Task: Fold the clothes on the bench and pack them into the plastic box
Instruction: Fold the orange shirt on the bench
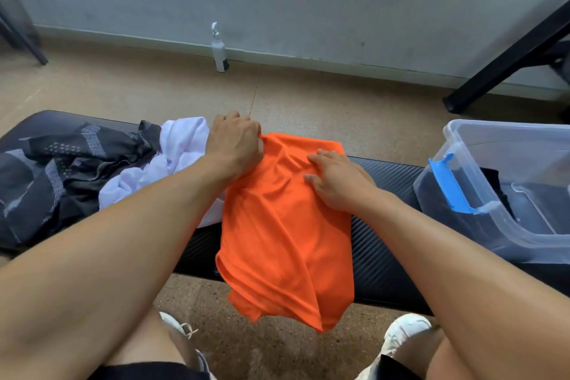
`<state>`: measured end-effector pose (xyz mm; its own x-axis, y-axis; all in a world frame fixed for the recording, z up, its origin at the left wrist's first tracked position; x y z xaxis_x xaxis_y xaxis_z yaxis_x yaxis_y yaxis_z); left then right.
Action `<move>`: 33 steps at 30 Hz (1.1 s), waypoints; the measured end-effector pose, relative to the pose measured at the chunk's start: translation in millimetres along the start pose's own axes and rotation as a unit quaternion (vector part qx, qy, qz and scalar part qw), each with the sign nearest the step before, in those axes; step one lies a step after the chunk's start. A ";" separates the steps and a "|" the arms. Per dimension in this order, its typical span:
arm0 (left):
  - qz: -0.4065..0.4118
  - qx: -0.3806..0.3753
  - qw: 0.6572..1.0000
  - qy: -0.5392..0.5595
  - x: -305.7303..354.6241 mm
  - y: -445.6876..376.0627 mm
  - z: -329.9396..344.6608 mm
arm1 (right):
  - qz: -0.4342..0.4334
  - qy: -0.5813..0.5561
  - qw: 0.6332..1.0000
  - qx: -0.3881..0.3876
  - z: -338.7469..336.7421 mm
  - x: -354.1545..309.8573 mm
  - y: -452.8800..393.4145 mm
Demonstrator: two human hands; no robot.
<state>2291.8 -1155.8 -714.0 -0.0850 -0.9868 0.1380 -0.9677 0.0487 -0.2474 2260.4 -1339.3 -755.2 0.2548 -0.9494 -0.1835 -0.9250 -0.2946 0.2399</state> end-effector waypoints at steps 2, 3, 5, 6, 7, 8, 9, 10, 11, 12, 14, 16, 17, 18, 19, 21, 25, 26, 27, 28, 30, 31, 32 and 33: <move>-0.046 0.020 0.996 0.078 -6.0 -2.8 -10.5 | 0.011 -0.006 1.000 0.001 -1.5 2.4 -0.5; -0.082 0.025 0.985 0.148 -11.0 -3.5 -14.4 | 0.015 -0.007 1.000 0.001 -1.8 3.9 -1.1; -0.165 0.002 0.936 0.310 -22.7 -4.5 -9.1 | 0.025 -0.002 1.000 -0.004 -1.3 7.4 -2.3; -0.203 -0.009 0.901 0.383 -28.7 -4.8 -3.2 | 0.029 0.000 1.000 -0.007 -1.3 8.9 -2.5; -0.237 -0.011 0.868 0.436 -34.8 -3.1 0.4 | 0.031 0.004 0.999 -0.009 -2.0 9.8 -2.3; -0.259 -0.009 0.850 0.458 -40.1 0.2 2.0 | 0.032 0.010 0.999 -0.008 -3.1 10.2 -2.3; -0.263 -0.005 0.852 0.453 -44.1 2.4 1.0 | 0.034 0.012 0.999 -0.004 -4.9 10.6 -2.2; -0.253 0.002 0.873 0.418 -48.0 3.3 -3.4 | 0.038 0.012 0.999 -0.001 -5.9 11.4 -2.1; -0.235 0.015 0.901 0.364 -51.6 3.8 -9.1 | 0.043 0.011 0.999 -0.001 -6.2 12.1 -1.6; -0.212 0.029 0.926 0.311 -52.5 4.5 -15.6 | 0.047 0.012 0.999 -0.001 -5.9 12.7 -1.0; -0.162 0.045 0.951 0.260 -46.6 6.9 -24.6 | 0.048 0.022 0.999 0.002 -5.7 11.3 0.4; -0.116 0.023 0.959 0.257 -35.2 8.8 -24.5 | 0.035 0.022 0.999 0.008 -6.4 6.5 2.7; -0.105 0.003 0.962 0.252 -29.7 11.4 -21.4 | 0.029 0.016 0.999 0.005 -5.8 4.4 4.3; -0.107 -0.014 0.964 0.243 -26.2 14.8 -17.5 | 0.026 0.012 1.000 -0.003 -4.2 3.7 5.4; -0.115 -0.027 0.968 0.224 -25.5 18.7 -13.7 | 0.025 0.015 0.999 -0.014 -2.3 4.1 6.3; -0.122 -0.048 0.981 0.145 -26.5 25.2 -7.2 | 0.030 0.035 0.999 -0.029 2.2 8.3 4.7; -0.140 -0.093 0.981 0.097 -32.1 31.8 0.9 | 0.052 0.048 0.997 -0.032 3.4 13.6 1.6; -0.144 -0.093 0.978 0.119 -32.3 31.5 -0.1 | 0.049 0.050 0.997 -0.027 2.5 11.2 3.3; -0.141 -0.084 0.977 0.138 -31.0 31.6 -2.7 | 0.038 0.052 0.998 -0.016 0.3 6.3 7.5; -0.132 -0.069 0.978 0.146 -28.6 31.3 -7.5 | 0.020 0.049 0.999 0.002 -4.3 -1.7 13.5; -0.108 -0.037 0.985 0.130 -23.6 33.0 -20.3 | -0.031 0.026 0.998 0.037 -16.5 -26.2 32.0; -0.095 -0.019 0.987 0.127 -21.9 35.0 -27.3 | -0.064 0.013 0.997 0.048 -22.3 -42.6 45.0; -0.083 -0.002 0.987 0.135 -20.9 36.9 -33.7 | -0.104 0.008 0.993 0.049 -24.8 -60.9 59.4; -0.075 0.004 0.986 0.150 -20.4 39.4 -38.1 | -0.149 0.014 0.988 0.036 -22.6 -79.5 74.5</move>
<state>2246.3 -1127.9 -690.1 -0.0098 -0.8925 0.4510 -0.9727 -0.0960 -0.2111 2177.5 -1288.3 -701.2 0.5257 -0.8245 -0.2092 -0.8253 -0.5540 0.1096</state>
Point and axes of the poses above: each hand's wrist, its own y-axis away from the middle knuckle, its own z-axis out of the palm, x = y × z, the point moved 9 cm from there along -y, towards the middle knuckle, and after that the axes turned 4 degrees about y, right-handed, at the moved point
